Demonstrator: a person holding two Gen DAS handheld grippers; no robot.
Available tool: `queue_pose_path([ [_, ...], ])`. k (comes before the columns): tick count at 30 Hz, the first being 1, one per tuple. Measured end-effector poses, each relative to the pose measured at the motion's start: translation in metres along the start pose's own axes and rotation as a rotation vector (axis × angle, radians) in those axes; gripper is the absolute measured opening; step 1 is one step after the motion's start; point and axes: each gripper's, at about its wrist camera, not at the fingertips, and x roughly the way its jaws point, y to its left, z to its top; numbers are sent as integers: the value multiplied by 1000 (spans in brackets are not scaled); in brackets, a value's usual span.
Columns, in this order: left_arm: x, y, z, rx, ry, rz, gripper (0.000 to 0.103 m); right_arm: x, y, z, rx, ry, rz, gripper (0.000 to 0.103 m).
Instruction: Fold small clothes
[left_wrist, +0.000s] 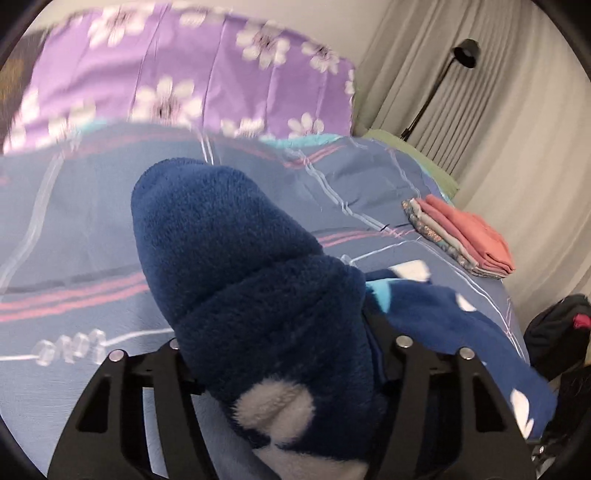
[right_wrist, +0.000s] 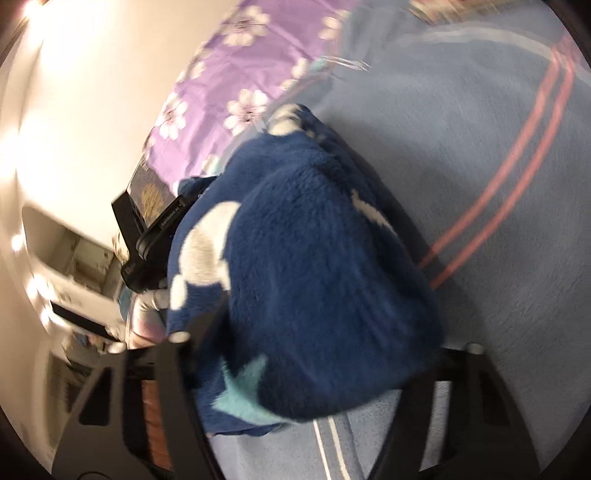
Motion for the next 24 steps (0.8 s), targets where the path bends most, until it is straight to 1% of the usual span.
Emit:
queue_pose_path([
  [3, -34, -9, 12, 31, -54, -16, 60, -12, 17, 5, -115, -14, -16, 50],
  [6, -72, -22, 25, 85, -115, 15, 60, -18, 32, 15, -187, -25, -5, 49],
  [8, -99, -25, 37, 109, -159, 51, 60, -21, 48, 26, -243, -43, 8, 49],
  [9, -115, -24, 47, 119, -188, 84, 60, -20, 62, 38, -287, -56, 17, 49],
  [11, -133, -17, 61, 111, -224, 130, 60, -13, 90, 62, -358, -68, 42, 49],
  [12, -146, -7, 72, 92, -249, 160, 60, -10, 101, 72, -387, -67, 51, 49],
  [15, -167, 22, 94, 30, -303, 231, 60, 13, 141, 105, -463, -59, 70, 49],
  [17, -170, 40, 105, 1, -316, 284, 60, 33, 168, 120, -530, -71, 34, 49],
  [19, -169, 58, 113, -13, -322, 340, 60, 61, 196, 135, -578, -73, 6, 49],
  [20, -167, 70, 119, -17, -325, 374, 60, 72, 201, 141, -586, -72, 3, 49],
  [21, -166, 76, 123, -20, -329, 395, 60, 89, 210, 150, -598, -71, -1, 49],
  [24, -161, 113, 139, -50, -341, 469, 60, 141, 234, 173, -640, -62, -11, 49],
])
